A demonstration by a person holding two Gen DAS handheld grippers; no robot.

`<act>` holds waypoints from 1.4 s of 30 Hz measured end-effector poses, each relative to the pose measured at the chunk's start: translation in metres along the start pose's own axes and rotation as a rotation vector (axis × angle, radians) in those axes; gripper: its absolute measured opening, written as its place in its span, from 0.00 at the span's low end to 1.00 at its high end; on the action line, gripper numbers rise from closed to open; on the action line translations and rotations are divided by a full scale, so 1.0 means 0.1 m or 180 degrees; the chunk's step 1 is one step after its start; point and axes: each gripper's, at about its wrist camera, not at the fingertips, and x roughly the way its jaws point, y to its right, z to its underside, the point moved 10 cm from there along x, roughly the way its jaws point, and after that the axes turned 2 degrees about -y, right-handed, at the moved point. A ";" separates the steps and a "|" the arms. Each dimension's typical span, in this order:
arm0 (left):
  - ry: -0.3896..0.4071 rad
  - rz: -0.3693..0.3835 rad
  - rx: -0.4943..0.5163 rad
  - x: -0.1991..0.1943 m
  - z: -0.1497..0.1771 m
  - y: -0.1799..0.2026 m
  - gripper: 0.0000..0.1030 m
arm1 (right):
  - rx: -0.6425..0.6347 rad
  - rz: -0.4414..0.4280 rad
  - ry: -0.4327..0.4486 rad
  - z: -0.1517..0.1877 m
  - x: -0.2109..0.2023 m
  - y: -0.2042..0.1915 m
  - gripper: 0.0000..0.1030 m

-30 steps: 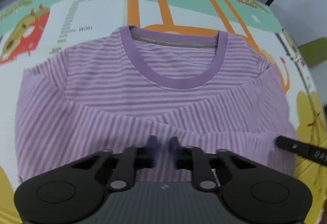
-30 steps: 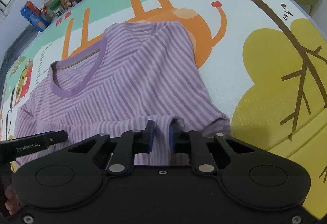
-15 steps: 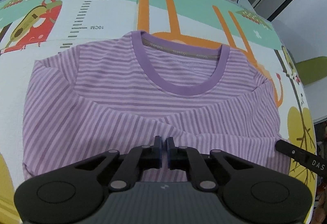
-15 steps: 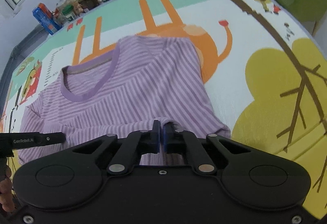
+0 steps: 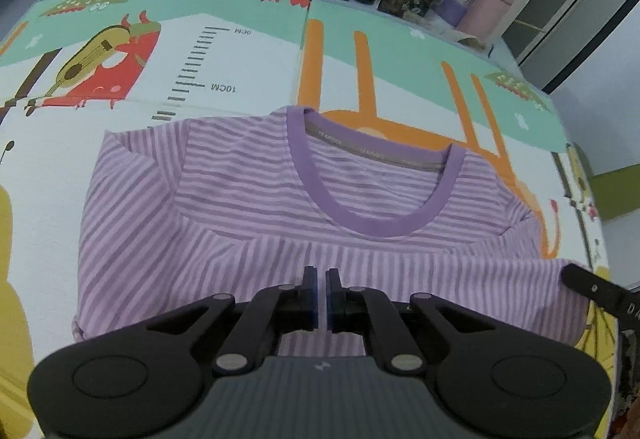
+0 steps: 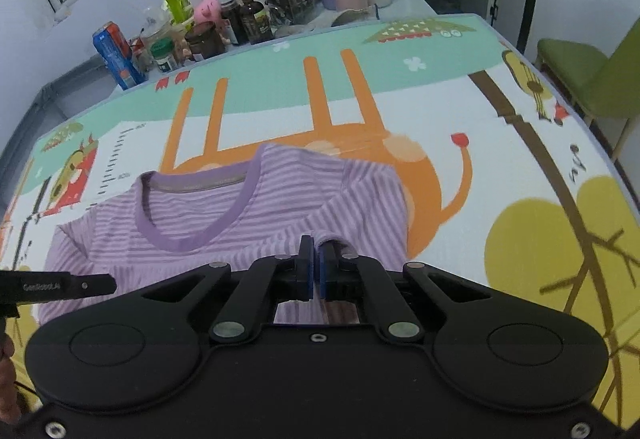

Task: Fold clothes

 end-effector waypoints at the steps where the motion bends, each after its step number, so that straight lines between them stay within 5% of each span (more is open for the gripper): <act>1: -0.0007 -0.0037 -0.0008 0.03 0.01 -0.01 0.04 | -0.0018 0.0022 -0.0016 -0.02 0.03 0.01 0.02; 10: -0.0125 -0.0218 -0.0171 0.28 0.10 -0.24 0.07 | 0.0005 0.0201 -0.0357 0.24 0.57 0.24 0.07; 15: -0.0080 -0.0305 -0.0176 0.21 0.05 -0.27 0.09 | 0.0108 0.0326 -0.0309 0.26 0.57 0.40 0.28; 28: 0.0064 0.0072 0.0028 -0.17 0.04 0.16 0.11 | 0.0150 -0.0068 -0.0031 0.00 0.06 0.06 0.28; 33: -0.0050 0.0198 0.0077 -0.14 0.20 0.26 0.10 | 0.0061 -0.0139 -0.0203 0.15 0.11 -0.12 0.13; 42: -0.0257 0.0305 0.0037 0.01 0.43 0.30 0.10 | 0.0230 -0.0330 -0.0463 0.48 0.31 -0.20 0.06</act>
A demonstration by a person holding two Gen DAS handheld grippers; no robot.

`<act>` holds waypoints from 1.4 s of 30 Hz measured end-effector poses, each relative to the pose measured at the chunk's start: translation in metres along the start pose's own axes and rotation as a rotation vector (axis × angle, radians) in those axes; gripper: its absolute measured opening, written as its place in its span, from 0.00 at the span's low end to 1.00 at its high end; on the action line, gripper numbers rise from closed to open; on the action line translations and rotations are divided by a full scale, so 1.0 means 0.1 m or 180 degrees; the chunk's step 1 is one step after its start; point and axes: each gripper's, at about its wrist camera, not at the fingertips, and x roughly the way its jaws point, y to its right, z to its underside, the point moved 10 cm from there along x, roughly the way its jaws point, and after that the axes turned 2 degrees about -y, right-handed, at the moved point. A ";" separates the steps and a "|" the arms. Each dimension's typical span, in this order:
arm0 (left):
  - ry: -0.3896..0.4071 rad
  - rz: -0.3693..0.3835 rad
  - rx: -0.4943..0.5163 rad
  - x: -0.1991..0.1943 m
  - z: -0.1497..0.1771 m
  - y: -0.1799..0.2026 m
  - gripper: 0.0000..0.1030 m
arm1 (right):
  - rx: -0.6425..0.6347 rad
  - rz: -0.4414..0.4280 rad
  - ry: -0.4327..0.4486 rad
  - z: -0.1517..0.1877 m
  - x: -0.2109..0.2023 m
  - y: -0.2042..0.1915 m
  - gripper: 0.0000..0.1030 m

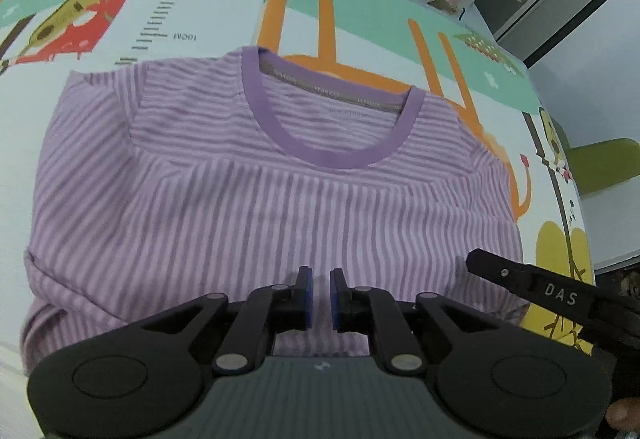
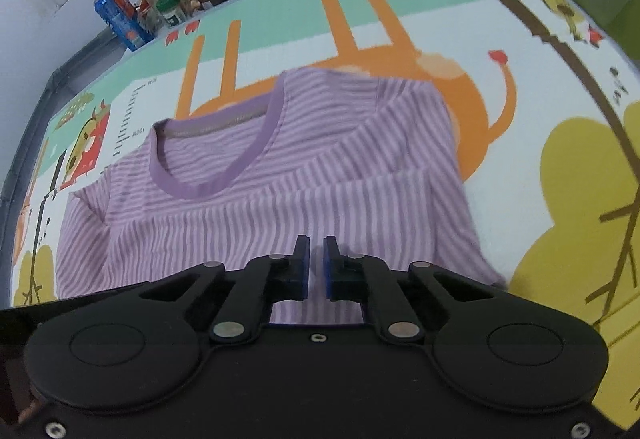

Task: Fold clothes

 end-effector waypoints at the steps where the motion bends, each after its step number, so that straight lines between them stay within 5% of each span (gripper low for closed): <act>1: -0.0008 0.0004 -0.0003 0.01 0.01 0.00 0.10 | 0.0005 -0.0009 -0.0012 0.02 0.02 0.00 0.06; 15: -0.0146 -0.0199 -0.0283 0.10 0.06 -0.44 0.10 | 0.0200 0.0073 -0.0171 0.16 0.21 0.31 0.00; 30: 0.0059 -0.0498 -0.0811 -0.20 0.13 -1.26 0.06 | 0.0379 0.0201 -0.0112 0.16 0.14 0.67 0.00; 42: 0.0148 -0.0447 -0.1076 -0.37 0.13 -1.58 0.04 | 0.0267 0.0346 -0.0039 0.19 0.02 0.61 0.01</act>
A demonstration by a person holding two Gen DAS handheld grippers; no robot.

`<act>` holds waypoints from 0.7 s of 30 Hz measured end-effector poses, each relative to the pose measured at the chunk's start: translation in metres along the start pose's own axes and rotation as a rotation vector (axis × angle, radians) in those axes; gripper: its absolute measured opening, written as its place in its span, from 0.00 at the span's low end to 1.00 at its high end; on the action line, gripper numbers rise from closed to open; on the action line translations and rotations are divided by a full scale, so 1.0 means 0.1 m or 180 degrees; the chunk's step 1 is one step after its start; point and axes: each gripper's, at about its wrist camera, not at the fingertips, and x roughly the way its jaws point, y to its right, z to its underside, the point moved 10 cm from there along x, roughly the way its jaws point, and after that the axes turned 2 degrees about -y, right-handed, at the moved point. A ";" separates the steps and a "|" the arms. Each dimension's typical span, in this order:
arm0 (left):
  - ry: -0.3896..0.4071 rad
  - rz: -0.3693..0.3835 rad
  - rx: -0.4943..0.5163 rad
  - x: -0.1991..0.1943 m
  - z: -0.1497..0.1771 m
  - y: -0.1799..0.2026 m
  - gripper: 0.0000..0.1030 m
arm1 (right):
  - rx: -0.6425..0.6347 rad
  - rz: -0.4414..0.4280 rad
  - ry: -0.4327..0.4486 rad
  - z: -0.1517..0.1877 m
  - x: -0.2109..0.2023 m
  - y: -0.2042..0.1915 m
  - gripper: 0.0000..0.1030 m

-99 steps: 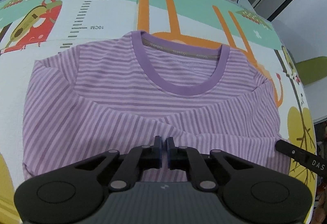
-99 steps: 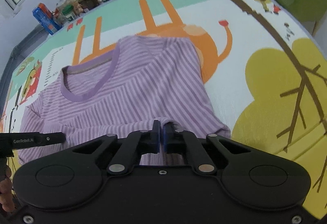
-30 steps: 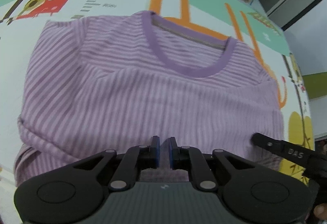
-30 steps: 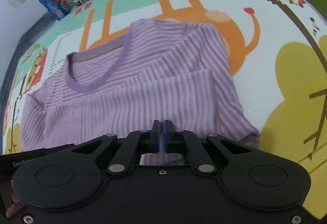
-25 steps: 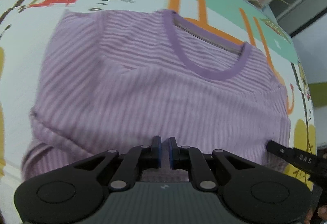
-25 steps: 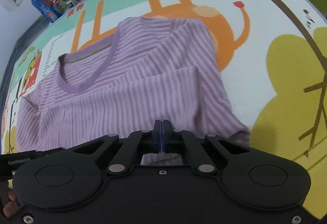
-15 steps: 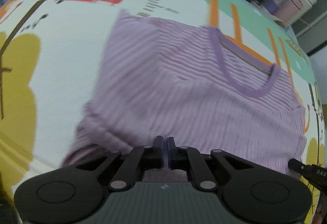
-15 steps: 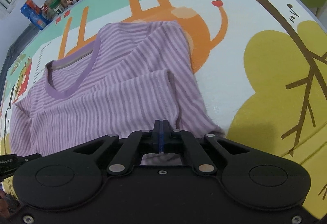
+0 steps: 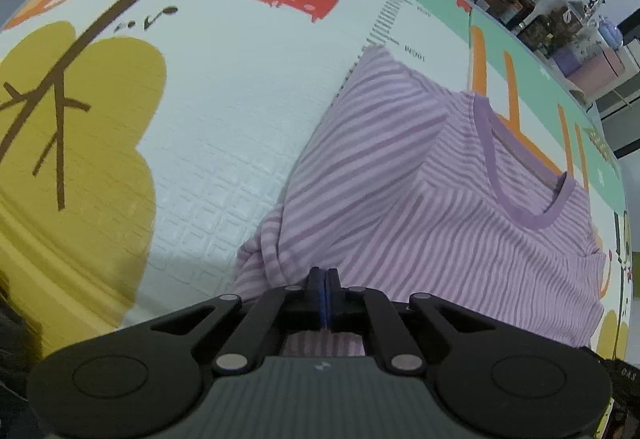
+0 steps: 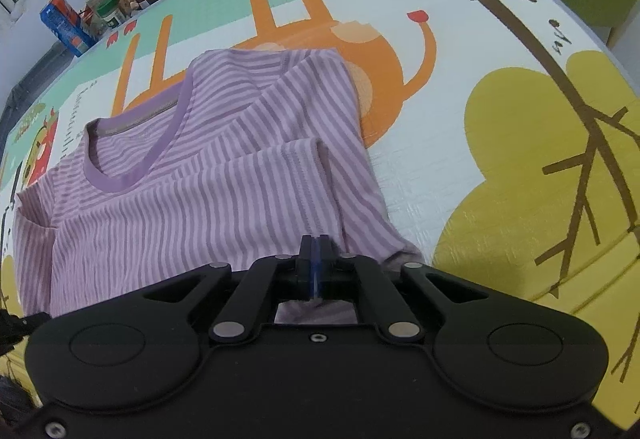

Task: Fold clothes
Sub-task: 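Pull the left tool back from the shirt and open it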

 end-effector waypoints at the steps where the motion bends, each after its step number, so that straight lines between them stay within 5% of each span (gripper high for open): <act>1: 0.0034 -0.0003 0.0005 -0.04 -0.01 0.01 0.04 | -0.0019 0.0015 0.0017 0.00 -0.03 -0.01 0.02; 9: 0.0257 0.0046 0.0187 -0.22 -0.23 0.32 0.12 | -0.0256 -0.0080 0.0209 0.04 -0.27 -0.36 0.05; 15: 0.0030 0.0285 0.0054 -0.01 -0.24 0.49 0.12 | -0.0376 -0.0139 0.0117 0.15 -0.17 -0.66 0.05; 21: -0.0012 0.0257 -0.0113 0.25 -0.35 0.38 0.12 | -0.0244 -0.0065 0.0020 0.21 0.12 -0.64 0.05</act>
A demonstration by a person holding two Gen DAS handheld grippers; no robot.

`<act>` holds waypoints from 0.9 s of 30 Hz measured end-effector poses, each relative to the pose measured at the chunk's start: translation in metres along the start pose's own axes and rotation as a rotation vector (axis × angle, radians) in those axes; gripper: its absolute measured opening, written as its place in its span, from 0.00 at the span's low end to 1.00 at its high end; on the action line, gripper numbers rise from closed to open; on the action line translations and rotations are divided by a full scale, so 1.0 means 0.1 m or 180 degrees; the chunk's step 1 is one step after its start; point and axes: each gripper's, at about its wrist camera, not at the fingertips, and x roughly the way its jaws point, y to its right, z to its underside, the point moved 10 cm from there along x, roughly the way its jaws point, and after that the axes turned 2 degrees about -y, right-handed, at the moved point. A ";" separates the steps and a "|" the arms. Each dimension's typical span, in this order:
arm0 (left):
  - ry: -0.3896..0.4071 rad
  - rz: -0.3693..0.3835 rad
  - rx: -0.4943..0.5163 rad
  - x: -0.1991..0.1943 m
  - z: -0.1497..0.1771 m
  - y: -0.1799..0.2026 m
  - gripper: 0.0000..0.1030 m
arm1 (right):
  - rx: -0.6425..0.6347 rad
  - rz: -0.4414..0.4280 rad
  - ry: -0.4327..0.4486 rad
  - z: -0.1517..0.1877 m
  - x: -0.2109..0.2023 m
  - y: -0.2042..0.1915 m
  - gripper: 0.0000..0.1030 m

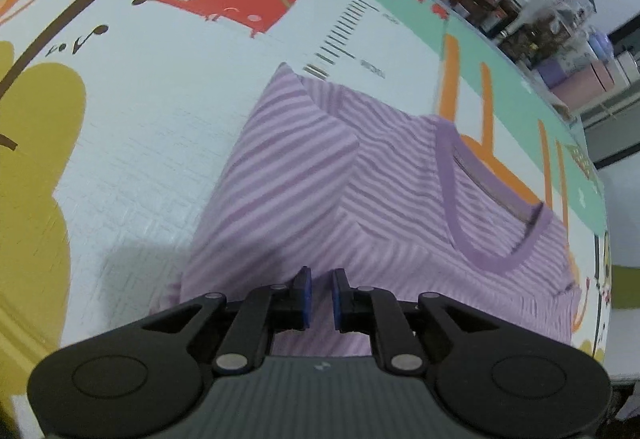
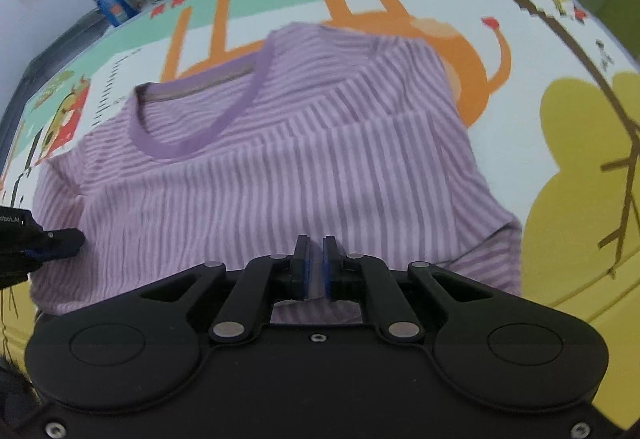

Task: Fold clothes
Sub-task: 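Pull the left tool back from the shirt and open it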

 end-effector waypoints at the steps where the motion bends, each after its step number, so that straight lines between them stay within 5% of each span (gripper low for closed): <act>1: 0.0010 0.0012 -0.0039 0.02 -0.03 -0.03 0.12 | 0.0008 -0.0003 0.0006 -0.01 0.02 0.01 0.05; 13: 0.0248 -0.0113 -0.0472 -0.02 -0.54 -0.49 0.10 | 0.0016 0.0067 0.0066 -0.15 0.12 0.05 0.05; 27: 0.0528 -0.0368 -0.0562 -0.03 -0.98 -0.79 0.12 | 0.0036 0.0104 0.0091 -0.20 0.12 0.09 0.05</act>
